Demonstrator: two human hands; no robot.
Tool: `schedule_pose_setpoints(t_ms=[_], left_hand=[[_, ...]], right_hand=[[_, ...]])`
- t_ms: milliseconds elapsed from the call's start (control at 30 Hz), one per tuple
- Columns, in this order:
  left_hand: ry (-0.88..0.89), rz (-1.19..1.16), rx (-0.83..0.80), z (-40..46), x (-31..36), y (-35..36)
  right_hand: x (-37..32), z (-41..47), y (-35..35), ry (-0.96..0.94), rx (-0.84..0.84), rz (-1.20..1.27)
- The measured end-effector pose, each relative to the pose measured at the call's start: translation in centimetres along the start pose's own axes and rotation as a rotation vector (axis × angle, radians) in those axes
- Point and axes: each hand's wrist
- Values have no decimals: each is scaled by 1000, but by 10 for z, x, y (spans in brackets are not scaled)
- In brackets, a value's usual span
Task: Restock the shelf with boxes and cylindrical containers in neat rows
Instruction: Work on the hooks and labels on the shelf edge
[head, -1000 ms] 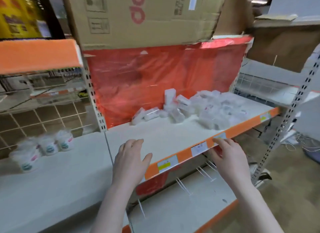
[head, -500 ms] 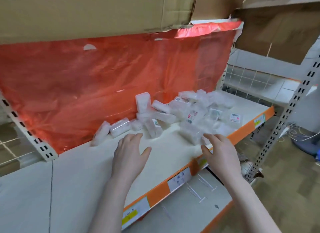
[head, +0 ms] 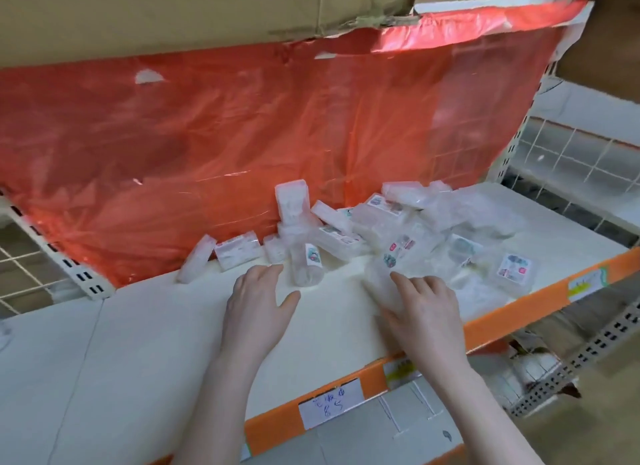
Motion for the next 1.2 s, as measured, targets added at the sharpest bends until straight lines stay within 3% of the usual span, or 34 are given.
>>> schedule_pose_setpoints(t_ms=[267, 567, 767, 1200], left_hand=[[-135, 11, 41, -18, 20, 12], [-198, 16, 64, -25, 17, 14], [-232, -9, 64, -25, 2, 14], [-249, -44, 41, -16, -23, 13]], right_hand=[[26, -3, 9, -169, 94, 181], [31, -14, 12, -367, 46, 316], [30, -17, 13, -491, -61, 252], [1, 22, 15, -399, -331, 64]])
Point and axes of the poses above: each hand's wrist, its own z-axis towards the middle knuckle, its own y-axis out of the palm, x = y × z, and after that the axes turned 3 degrees about z, right-handed
